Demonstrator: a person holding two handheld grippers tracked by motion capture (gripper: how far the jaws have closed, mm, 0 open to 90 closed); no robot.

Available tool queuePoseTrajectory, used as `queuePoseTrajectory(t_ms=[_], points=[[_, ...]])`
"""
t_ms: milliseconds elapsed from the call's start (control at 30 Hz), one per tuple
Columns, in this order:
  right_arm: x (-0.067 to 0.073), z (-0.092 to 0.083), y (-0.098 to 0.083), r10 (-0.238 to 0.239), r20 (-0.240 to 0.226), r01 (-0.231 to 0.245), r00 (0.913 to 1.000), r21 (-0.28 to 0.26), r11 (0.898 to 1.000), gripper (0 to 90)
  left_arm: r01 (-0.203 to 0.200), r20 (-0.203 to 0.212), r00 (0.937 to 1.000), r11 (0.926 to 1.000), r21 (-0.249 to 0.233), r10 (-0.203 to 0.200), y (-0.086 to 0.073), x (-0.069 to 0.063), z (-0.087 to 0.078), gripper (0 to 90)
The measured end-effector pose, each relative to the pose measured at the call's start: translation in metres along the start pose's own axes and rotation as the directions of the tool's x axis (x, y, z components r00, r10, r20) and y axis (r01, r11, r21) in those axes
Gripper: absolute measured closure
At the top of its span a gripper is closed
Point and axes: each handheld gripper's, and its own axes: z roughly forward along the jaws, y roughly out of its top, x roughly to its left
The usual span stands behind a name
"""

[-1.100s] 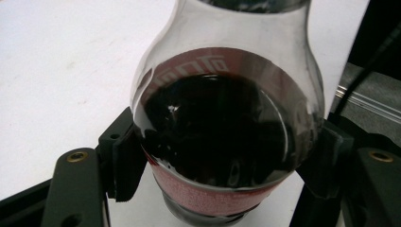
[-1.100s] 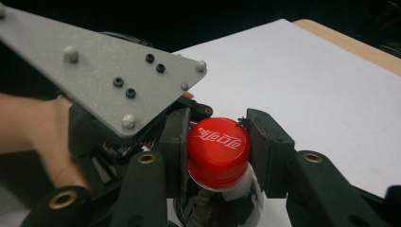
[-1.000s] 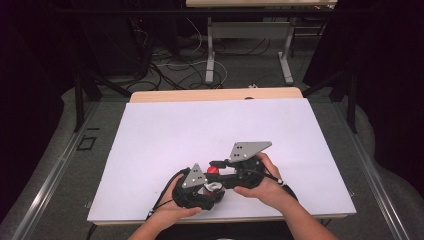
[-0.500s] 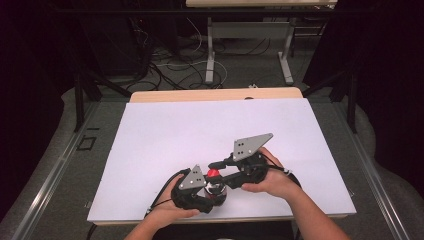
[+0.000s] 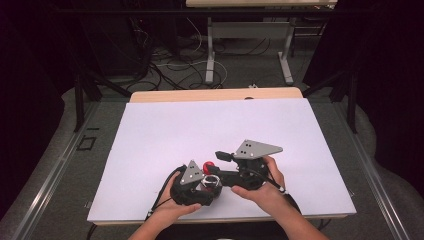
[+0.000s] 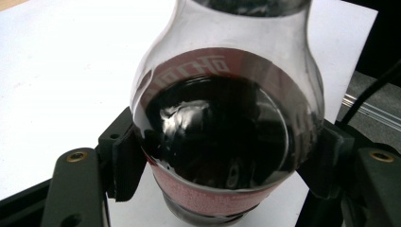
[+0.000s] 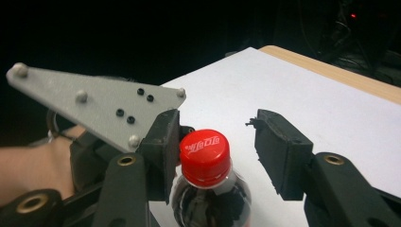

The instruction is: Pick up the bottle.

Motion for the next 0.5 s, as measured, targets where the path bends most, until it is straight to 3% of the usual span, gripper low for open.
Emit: queuePoseTrajectory(t_ms=[33, 367, 433, 500], points=[[0.002, 0.001, -0.001, 0.013, 0.007, -0.013, 0.9999, 0.006, 1.0, 51.6, 0.002, -0.002, 1.0, 1.0, -0.002, -0.002, 0.0, -0.001, 0.0, 29.2], [0.011, 0.015, -0.007, -0.012, 0.038, 0.01, 0.9992, 0.055, 0.998, 60.4, 0.005, 0.005, 1.0, 0.9999, 0.011, -0.005, 0.0, -0.002, 0.002, 29.2], [0.011, 0.015, -0.008, -0.03, 0.034, 0.028, 0.999, 0.048, 0.998, 61.0, -0.001, 0.014, 0.9999, 0.9996, 0.03, 0.001, 0.0, -0.001, 0.0, 29.2], [0.009, 0.015, -0.008, -0.054, 0.003, 0.054, 0.9985, 0.054, 0.997, 61.4, -0.005, 0.014, 0.9999, 0.9998, 0.019, 0.004, -0.001, -0.002, 0.001, 29.2]])
